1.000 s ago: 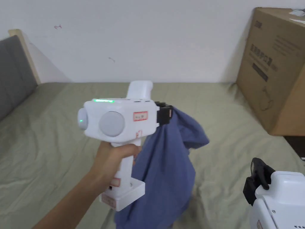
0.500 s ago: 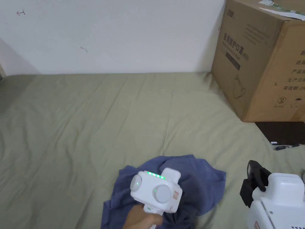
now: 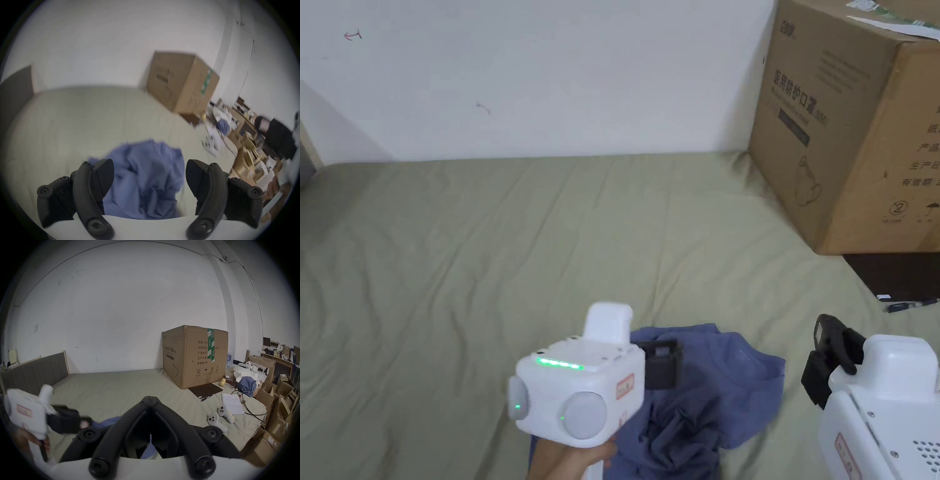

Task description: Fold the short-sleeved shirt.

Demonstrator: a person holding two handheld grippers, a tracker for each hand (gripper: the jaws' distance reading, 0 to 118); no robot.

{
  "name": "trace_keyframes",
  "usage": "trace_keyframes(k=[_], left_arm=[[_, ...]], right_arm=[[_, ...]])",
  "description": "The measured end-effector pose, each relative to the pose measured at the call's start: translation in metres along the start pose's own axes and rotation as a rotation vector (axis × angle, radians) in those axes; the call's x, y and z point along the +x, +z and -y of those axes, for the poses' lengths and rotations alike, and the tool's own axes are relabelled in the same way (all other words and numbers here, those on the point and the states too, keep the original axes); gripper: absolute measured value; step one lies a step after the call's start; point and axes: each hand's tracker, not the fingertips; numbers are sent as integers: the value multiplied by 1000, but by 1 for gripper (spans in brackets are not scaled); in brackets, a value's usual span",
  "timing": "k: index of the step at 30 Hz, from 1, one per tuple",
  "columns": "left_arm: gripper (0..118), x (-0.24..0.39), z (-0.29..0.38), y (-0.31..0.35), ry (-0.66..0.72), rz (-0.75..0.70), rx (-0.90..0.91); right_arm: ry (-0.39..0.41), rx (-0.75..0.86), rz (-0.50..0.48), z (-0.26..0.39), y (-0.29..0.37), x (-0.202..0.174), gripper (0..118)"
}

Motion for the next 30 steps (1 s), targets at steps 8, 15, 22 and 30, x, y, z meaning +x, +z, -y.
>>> trace_keyframes(k=[8,15,22,30], left_arm=[[93,-42,-36,90,-94,-282,337],[69,-76,-23,120,-110,-440,448],[0,-78,-19,120,-105,-387,415],[0,-81,-8,81,-3,-296,12]], right_arm=[[-15,89,-21,-29,-4,-15,0],[3,131,-50,-40,-6,-29,0],[9,131,-74,-39,-6,-37,0],[12,114,-76,-31,-7,-32,0]])
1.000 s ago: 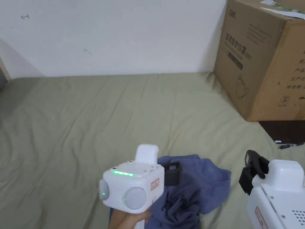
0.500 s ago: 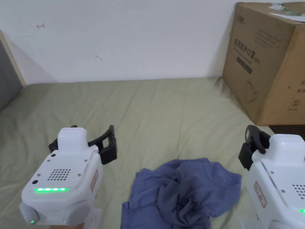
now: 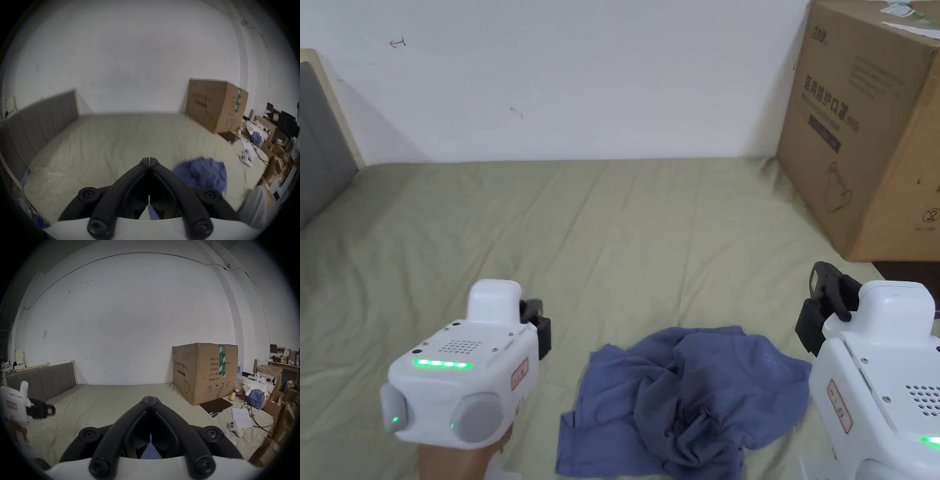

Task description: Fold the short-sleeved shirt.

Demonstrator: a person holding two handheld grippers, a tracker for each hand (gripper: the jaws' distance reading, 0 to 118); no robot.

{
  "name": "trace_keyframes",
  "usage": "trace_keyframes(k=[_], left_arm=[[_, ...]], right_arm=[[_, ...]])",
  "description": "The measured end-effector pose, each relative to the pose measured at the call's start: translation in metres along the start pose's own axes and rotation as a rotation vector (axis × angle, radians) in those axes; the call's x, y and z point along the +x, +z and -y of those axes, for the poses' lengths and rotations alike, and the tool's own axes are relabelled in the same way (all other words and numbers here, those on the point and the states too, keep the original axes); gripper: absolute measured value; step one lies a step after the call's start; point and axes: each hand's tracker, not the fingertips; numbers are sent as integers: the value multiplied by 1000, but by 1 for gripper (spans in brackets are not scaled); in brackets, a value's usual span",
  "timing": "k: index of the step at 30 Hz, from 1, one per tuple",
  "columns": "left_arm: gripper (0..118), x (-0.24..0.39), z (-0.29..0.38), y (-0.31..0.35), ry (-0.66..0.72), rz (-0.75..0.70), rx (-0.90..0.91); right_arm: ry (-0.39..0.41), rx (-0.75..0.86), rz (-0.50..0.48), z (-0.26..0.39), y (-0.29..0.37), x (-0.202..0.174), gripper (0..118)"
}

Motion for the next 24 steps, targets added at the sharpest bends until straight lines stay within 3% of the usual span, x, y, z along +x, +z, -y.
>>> trace_keyframes(k=[6,7,9,10,11,15,19,21,23,24], left_arm=[[3,9,67,-59,80,25,-346],[27,9,79,-66,102,16,-380],[86,11,99,-82,133,4,-478],[104,13,109,-90,139,-2,-527],[104,14,115,-96,135,-8,-548],[103,20,137,-116,123,-61,-575],[82,31,150,-123,34,-139,-574],[58,39,148,-113,-13,-103,-535],[6,43,144,-108,-79,-98,-514],[3,42,143,-106,-98,-85,-496]], right_arm=[[-12,-38,15,14,-1,9,0],[-12,-46,17,16,-1,11,0],[-7,-62,22,21,-2,14,0],[-3,-71,24,22,-3,17,0],[1,-81,25,24,-4,19,0],[16,-106,38,31,-11,28,0],[14,-144,42,40,-22,35,0],[7,-171,39,47,-29,37,0],[0,-219,29,55,-44,40,0],[-1,-250,22,60,-53,41,0]])
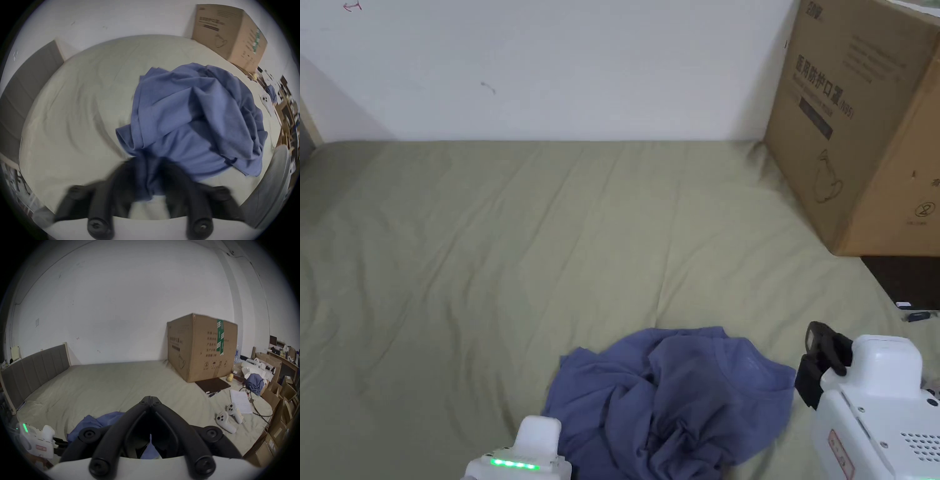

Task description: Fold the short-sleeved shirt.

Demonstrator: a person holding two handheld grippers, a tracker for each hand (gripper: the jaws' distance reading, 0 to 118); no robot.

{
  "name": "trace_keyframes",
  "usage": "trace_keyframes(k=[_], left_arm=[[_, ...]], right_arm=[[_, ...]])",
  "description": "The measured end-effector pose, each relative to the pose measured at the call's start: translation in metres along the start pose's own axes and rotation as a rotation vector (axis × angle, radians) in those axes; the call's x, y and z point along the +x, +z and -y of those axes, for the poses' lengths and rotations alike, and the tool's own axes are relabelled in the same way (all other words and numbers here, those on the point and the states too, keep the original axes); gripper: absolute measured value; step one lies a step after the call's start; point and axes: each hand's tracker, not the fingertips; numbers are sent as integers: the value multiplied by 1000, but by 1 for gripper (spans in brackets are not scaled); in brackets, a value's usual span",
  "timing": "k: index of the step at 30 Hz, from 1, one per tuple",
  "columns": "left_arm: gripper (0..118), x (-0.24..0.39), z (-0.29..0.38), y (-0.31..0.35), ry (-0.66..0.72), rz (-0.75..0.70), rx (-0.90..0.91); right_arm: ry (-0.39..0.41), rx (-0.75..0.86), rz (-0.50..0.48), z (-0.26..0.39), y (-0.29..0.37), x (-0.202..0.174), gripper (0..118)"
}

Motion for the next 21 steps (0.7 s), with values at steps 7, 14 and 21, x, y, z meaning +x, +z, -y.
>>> trace_keyframes(k=[7,14,21], left_arm=[[3,-37,-5,35,143,136,59],[3,-43,-10,57,185,193,100],[3,-52,-15,62,227,233,113]], right_arm=[[2,-305,-44,19,-112,11,39],[64,-539,-40,56,-228,6,101],[79,-703,-67,93,-262,-2,63]])
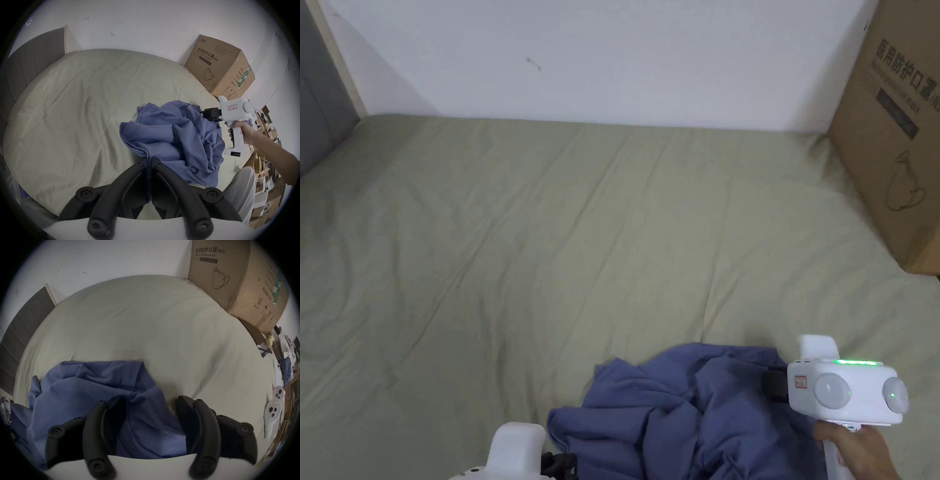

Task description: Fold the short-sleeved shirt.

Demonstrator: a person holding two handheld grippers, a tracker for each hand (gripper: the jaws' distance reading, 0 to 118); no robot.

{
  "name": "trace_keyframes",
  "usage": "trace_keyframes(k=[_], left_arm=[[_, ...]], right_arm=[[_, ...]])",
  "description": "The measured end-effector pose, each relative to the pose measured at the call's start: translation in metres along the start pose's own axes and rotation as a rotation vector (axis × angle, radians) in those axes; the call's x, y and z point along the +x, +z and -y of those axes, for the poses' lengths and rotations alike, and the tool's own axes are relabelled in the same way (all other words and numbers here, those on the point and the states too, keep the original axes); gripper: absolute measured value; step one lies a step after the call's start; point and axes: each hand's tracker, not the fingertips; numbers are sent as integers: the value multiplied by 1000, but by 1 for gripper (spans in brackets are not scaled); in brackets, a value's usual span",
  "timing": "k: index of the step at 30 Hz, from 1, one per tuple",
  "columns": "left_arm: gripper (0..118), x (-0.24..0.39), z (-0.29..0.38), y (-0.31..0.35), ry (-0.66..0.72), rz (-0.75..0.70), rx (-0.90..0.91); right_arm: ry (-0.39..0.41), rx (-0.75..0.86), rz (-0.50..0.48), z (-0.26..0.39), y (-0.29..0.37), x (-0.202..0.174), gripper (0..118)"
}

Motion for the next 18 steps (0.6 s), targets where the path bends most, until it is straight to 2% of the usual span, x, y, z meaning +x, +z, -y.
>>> trace_keyframes(k=[1,2,7,11,18], left_arm=[[3,-1,-1,0,3,2,4],[3,-3,-1,0,7,5,6],[3,-7,-5,5,49,54,28],[3,-11,-20,19,71,79,87],[3,-36,-87,62,65,32,251]], right_arm=[[11,25,2,1,9,-1,28],[9,20,-31,2,15,-1,0],[94,122,0,8,65,-2,0],[30,260,-55,-3,136,10,0],[10,516,-85,-54,259,15,0]])
